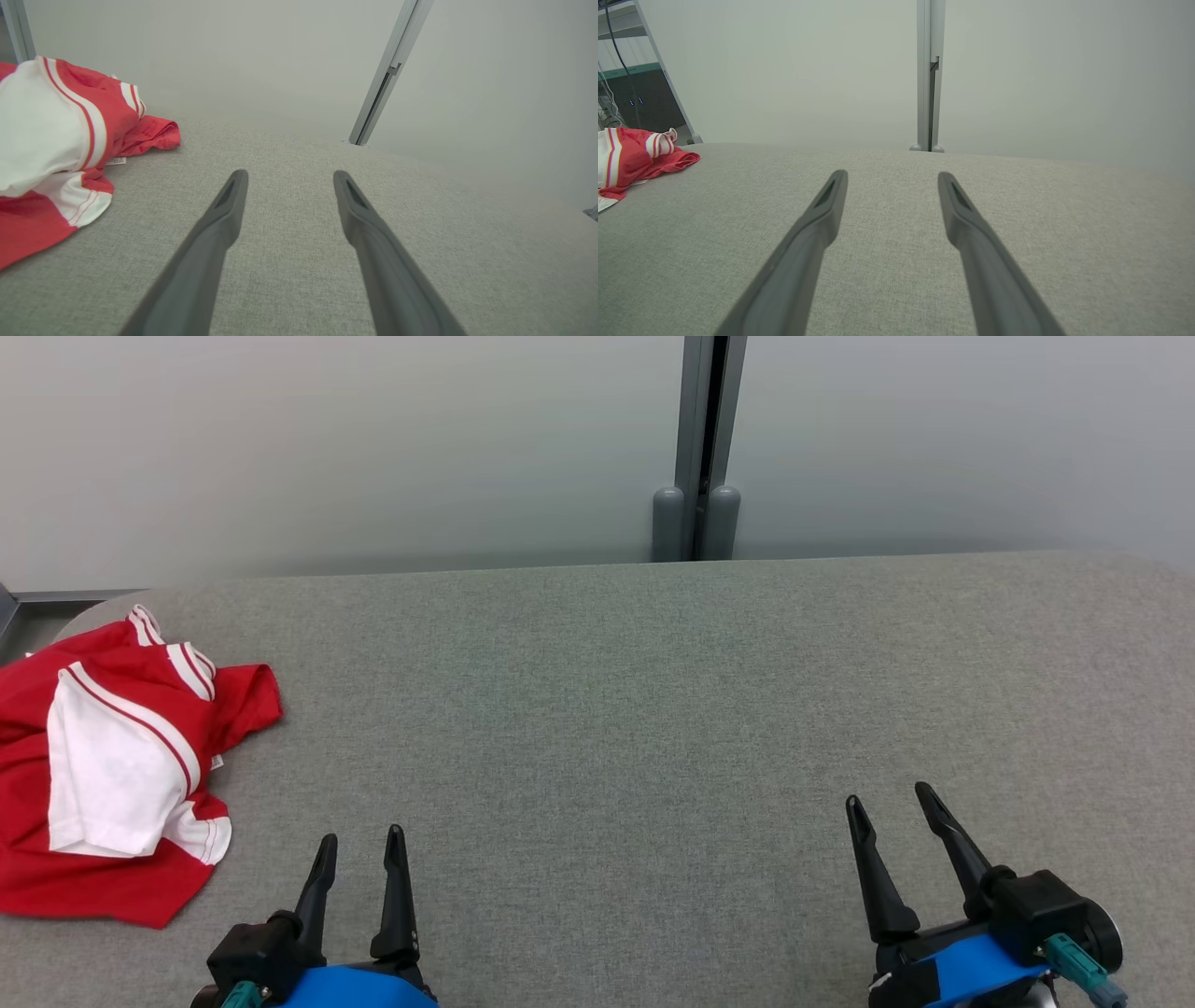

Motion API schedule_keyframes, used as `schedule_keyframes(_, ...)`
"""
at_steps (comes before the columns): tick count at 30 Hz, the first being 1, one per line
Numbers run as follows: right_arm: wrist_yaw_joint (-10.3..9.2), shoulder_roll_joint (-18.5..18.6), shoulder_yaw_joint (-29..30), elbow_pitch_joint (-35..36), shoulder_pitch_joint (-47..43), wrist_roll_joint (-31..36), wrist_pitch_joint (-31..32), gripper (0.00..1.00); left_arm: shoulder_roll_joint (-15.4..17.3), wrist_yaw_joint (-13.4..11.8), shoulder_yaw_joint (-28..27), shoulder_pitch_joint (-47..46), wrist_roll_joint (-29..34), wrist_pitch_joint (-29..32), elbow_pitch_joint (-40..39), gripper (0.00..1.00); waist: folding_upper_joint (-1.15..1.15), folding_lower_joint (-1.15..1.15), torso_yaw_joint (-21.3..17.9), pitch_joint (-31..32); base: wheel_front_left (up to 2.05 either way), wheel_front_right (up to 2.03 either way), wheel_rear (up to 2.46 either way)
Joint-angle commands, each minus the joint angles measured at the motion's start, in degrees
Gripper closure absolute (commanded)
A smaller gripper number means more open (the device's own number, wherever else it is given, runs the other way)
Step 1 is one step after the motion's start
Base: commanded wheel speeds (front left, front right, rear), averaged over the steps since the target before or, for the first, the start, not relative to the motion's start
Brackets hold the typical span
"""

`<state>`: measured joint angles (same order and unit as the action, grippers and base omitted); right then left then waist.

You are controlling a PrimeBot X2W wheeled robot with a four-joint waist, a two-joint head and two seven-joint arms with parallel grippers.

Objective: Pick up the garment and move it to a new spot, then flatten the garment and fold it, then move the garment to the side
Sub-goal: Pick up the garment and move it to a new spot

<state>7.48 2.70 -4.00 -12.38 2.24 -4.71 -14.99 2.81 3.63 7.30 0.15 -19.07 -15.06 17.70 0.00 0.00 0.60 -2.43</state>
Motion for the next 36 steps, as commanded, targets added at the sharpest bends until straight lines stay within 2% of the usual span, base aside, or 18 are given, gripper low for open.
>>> schedule_keyframes(1,0.02,0.3,0.1,-0.1,0.3,-0.3,-0.3,0.0,0.1,0.0,-0.3,-0.3,0.1,-0.2,0.0,0.0,0.0,0.0,0.0,0.0,0.0,0.0,0.0)
schedule_keyframes(12,0.02,0.3,0.0,-0.4,0.5,0.0,-0.3,0.0,0.1,0.0,-0.1,-0.6,0.3,-0.2,0.4,0.0,0.0,0.0,0.0,-0.1,0.0,0.0,0.0)
schedule_keyframes(16,0.02,0.3,0.3,-0.2,0.1,0.2,-0.3,0.0,0.2,0.0,0.2,-1.1,0.4,-0.2,0.7,0.0,0.0,0.0,1.3,0.1,0.0,0.0,0.0)
schedule_keyframes(21,0.03,0.3,0.4,-0.1,-0.6,-0.3,-0.3,0.0,0.1,-0.3,0.4,-1.5,1.0,-0.2,0.5,0.0,0.0,0.0,6.0,0.5,0.0,0.0,0.0)
schedule_keyframes(30,0.03,0.3,-0.8,0.0,-1.0,-0.8,-0.3,0.0,0.1,-0.3,-1.2,-0.3,1.7,-0.2,0.3,0.0,0.0,0.0,17.7,0.9,0.0,0.0,0.0)
schedule_keyframes(36,0.02,0.3,-1.7,-0.2,-1.1,-0.9,-0.3,0.0,0.1,-0.2,-2.2,0.1,2.0,-0.2,0.0,0.0,0.0,0.0,22.8,1.1,0.0,0.0,0.0)
